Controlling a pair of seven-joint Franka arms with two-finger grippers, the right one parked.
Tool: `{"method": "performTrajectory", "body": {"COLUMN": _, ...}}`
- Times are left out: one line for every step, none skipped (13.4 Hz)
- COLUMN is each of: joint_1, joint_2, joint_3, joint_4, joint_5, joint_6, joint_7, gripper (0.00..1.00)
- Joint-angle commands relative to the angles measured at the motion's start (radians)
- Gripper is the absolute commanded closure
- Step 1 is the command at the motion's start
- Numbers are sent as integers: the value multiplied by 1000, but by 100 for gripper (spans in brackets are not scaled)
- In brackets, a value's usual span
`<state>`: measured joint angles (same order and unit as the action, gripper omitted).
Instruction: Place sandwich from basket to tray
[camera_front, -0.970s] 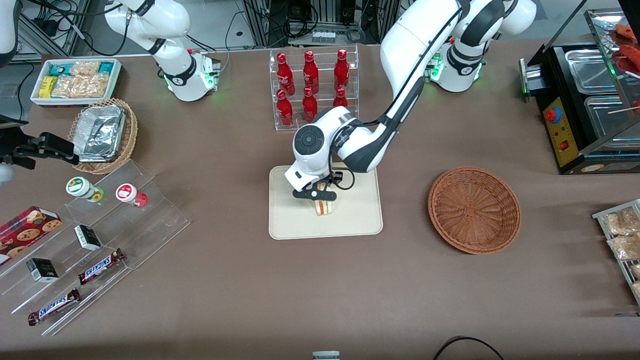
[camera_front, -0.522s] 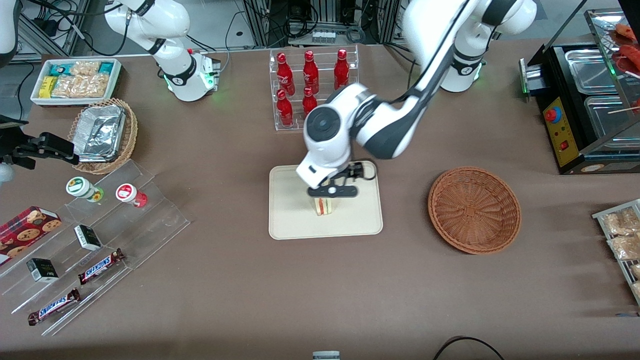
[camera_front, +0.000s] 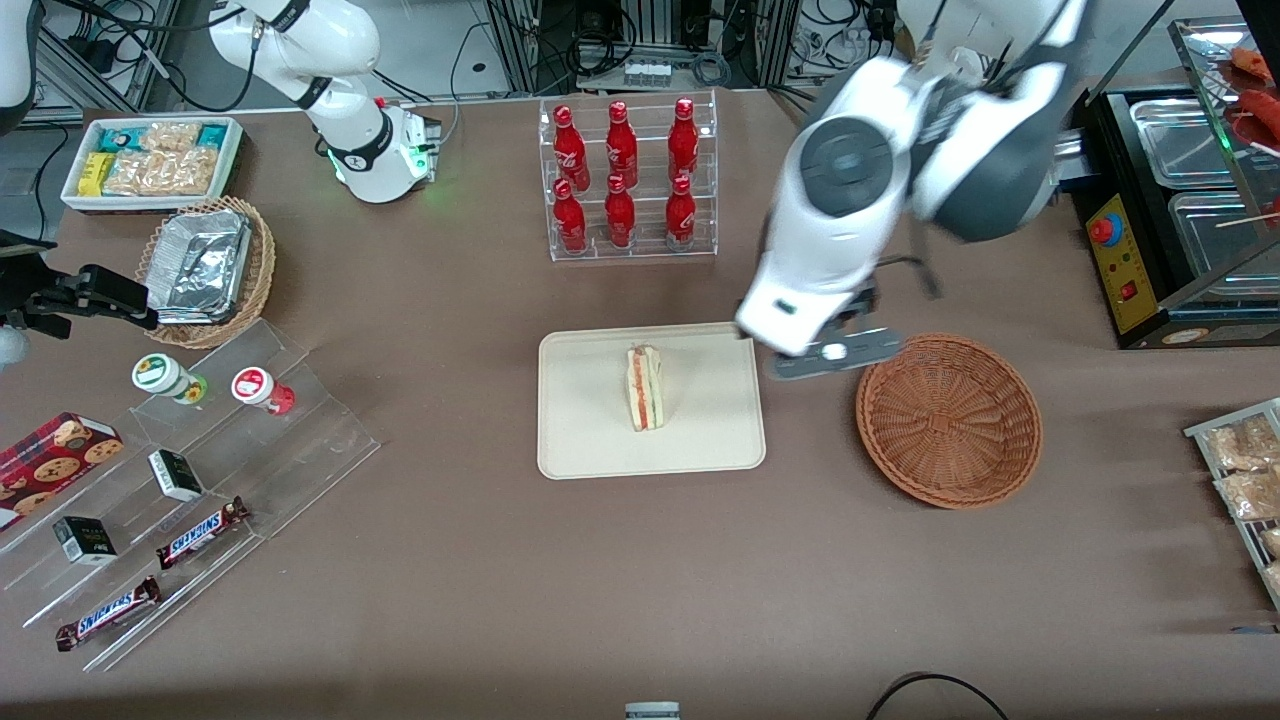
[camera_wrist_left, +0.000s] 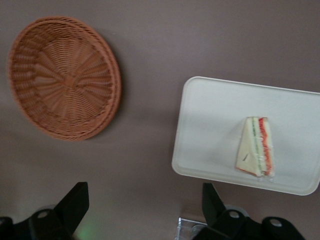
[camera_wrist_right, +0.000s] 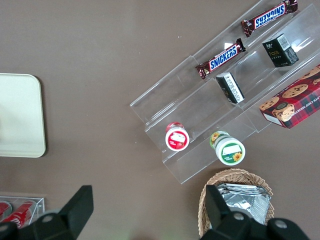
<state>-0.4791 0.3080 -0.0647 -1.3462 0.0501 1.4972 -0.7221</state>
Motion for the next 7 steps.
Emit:
{"method": "performTrajectory", "body": {"joint_1": 66, "joint_2": -75, "joint_3": -7, "joint_4": -30, "joint_5": -3, "joint_6": -80, "joint_7": 93, "gripper": 0}}
{"method": "performTrajectory", "body": {"joint_1": 82, "joint_2": -92, "joint_3": -7, "joint_4": -31, "joint_5": -1, "joint_6": -100, "joint_7": 114, "gripper": 0}}
{"method": "performTrajectory", "body": {"joint_1": 89, "joint_2": -111, "joint_3": -6, "joint_4": -33, "joint_5": 4, "joint_6": -112, "joint_7": 119, "gripper": 0}}
{"method": "performTrajectory", "body": {"joint_1": 121, "joint_2": -128, "joint_3": -7, "joint_4": -37, "joint_5": 4, "joint_6": -117, "joint_7": 122, "gripper": 0}}
{"method": "performTrajectory", "body": {"joint_1": 138, "joint_2": -142, "joint_3": -7, "joint_4": -37, "joint_5": -1, "joint_6": -130, "joint_7": 150, "gripper": 0}}
{"method": "performTrajectory", "body": {"joint_1": 152, "joint_2": -155, "joint_3": -6, "joint_4": -37, "joint_5": 2, "joint_6": -155, "joint_7": 202, "gripper": 0}}
{"method": "performTrajectory", "body": {"joint_1": 178, "joint_2": -170, "joint_3": -6, "joint_4": -39, "joint_5": 4, "joint_6": -172, "joint_7": 240, "gripper": 0}}
